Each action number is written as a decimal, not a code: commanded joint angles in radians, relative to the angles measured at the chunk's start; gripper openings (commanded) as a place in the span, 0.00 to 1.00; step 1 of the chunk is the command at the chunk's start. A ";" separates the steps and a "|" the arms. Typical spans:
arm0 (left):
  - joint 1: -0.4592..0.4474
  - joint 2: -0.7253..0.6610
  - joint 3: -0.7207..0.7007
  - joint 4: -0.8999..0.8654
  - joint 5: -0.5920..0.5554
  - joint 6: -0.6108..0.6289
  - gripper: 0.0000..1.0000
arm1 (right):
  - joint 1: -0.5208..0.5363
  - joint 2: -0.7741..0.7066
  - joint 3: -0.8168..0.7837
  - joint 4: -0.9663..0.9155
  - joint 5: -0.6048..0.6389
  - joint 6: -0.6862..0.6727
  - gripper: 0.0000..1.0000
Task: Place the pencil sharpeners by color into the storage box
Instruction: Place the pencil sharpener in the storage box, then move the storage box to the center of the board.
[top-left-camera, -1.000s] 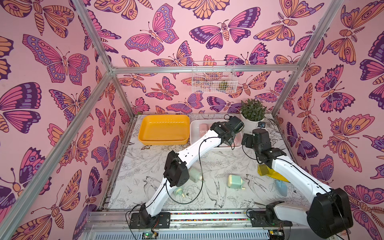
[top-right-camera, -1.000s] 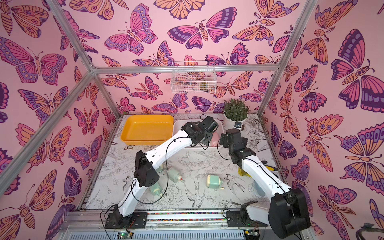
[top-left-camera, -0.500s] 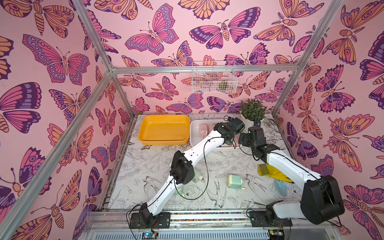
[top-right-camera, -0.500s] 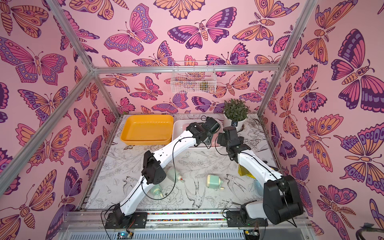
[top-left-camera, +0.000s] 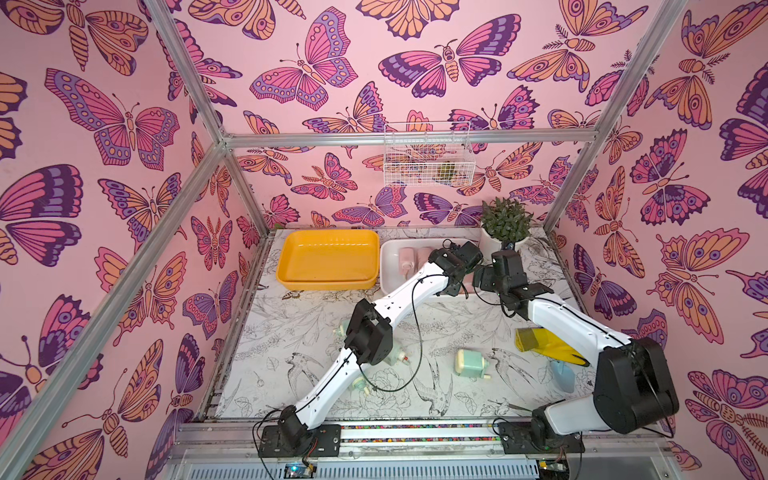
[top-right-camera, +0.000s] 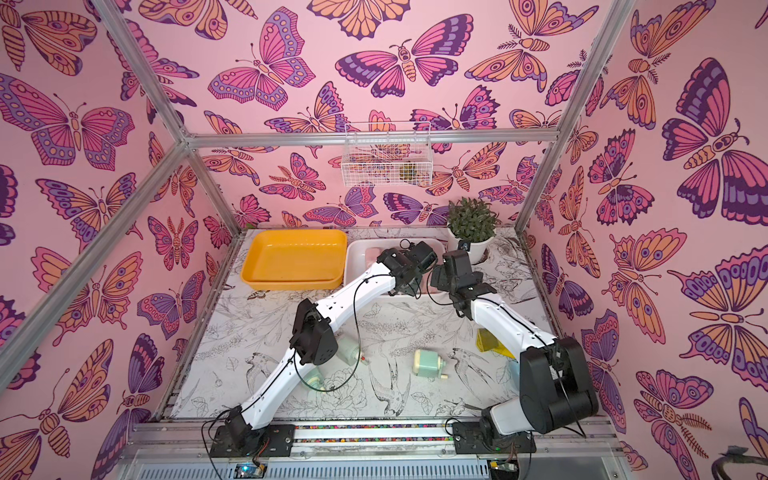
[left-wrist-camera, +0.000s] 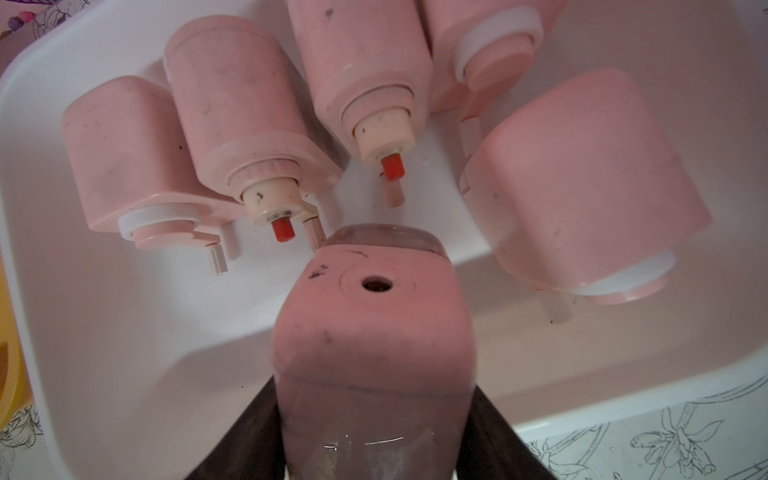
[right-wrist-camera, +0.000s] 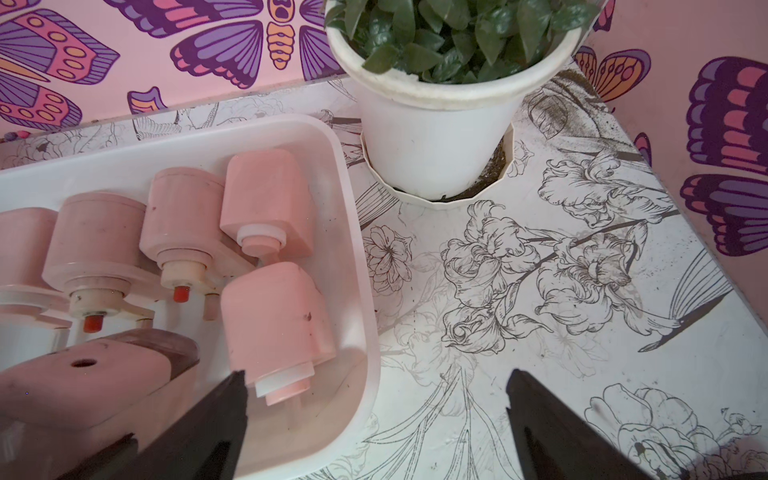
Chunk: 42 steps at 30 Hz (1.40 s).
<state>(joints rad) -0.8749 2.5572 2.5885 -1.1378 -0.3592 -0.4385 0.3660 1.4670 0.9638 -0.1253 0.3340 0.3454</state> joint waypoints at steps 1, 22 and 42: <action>0.014 0.050 0.022 -0.030 0.031 -0.016 0.00 | -0.006 0.024 0.045 -0.019 -0.023 0.021 1.00; 0.034 0.055 0.096 -0.003 0.057 0.001 0.79 | -0.007 0.075 0.095 -0.046 -0.037 0.018 0.99; 0.046 -0.203 0.014 0.054 0.039 0.097 1.00 | -0.005 0.053 0.103 -0.057 -0.132 -0.045 0.99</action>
<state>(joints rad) -0.8349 2.4718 2.6415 -1.1004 -0.3000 -0.3817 0.3660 1.5379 1.0485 -0.1856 0.2497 0.3382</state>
